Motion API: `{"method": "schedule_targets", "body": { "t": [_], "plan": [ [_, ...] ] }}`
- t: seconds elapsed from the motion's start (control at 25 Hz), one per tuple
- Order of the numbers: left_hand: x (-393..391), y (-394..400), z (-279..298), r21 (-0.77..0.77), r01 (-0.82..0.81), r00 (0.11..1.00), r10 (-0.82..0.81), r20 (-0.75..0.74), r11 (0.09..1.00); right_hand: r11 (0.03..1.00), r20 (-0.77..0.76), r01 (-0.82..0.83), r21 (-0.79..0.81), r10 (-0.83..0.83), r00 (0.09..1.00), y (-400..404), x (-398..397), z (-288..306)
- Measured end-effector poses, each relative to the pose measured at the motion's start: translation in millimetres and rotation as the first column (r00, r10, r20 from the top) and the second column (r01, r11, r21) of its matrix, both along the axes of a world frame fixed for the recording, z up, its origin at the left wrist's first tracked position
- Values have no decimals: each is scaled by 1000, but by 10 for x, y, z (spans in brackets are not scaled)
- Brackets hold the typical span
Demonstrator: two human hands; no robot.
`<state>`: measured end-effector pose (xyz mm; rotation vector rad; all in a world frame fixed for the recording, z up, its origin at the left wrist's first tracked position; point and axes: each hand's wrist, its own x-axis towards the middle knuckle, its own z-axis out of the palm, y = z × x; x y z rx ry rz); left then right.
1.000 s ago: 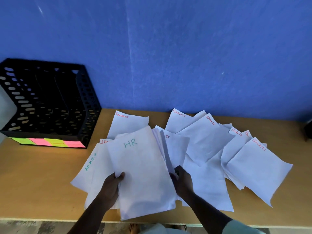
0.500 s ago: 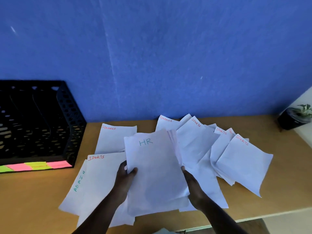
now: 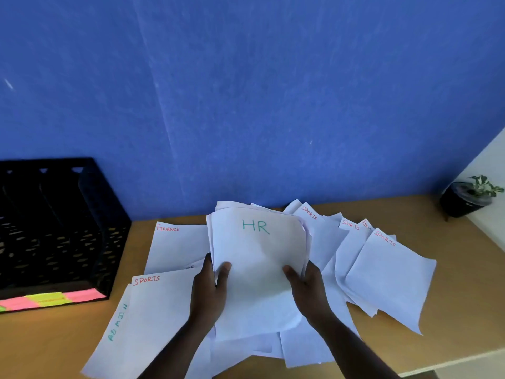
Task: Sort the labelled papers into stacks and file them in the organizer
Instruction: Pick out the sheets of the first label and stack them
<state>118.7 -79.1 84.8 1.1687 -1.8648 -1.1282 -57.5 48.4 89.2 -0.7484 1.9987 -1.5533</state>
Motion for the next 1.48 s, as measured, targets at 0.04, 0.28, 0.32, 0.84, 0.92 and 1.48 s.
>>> {"method": "schedule_targets", "body": {
  "t": [0.04,0.28,0.32,0.84,0.92,1.48],
  "plan": [
    [-30,22,103,-55,8,1000,-8,-9,998,999,-3,30,-42,-30,1000,-22,4,22],
    [-10,-98,435,89,179,971,-161,-178,980,966,286,104,-237,-32,958,-91,-304,262],
    [8,-88,463,142,193,969,-166,-180,971,963,379,102,-250,1,925,-81,-390,263],
    [-131,109,631,467,293,954,-284,-91,834,986,818,89,-140,64,572,123,-647,-73],
    [-192,121,680,397,238,970,-238,-52,886,988,817,76,-132,65,573,124,-653,-82],
    [-117,-6,410,435,136,966,-217,143,890,983,830,135,-121,25,557,170,-726,-95]
  ]
}}
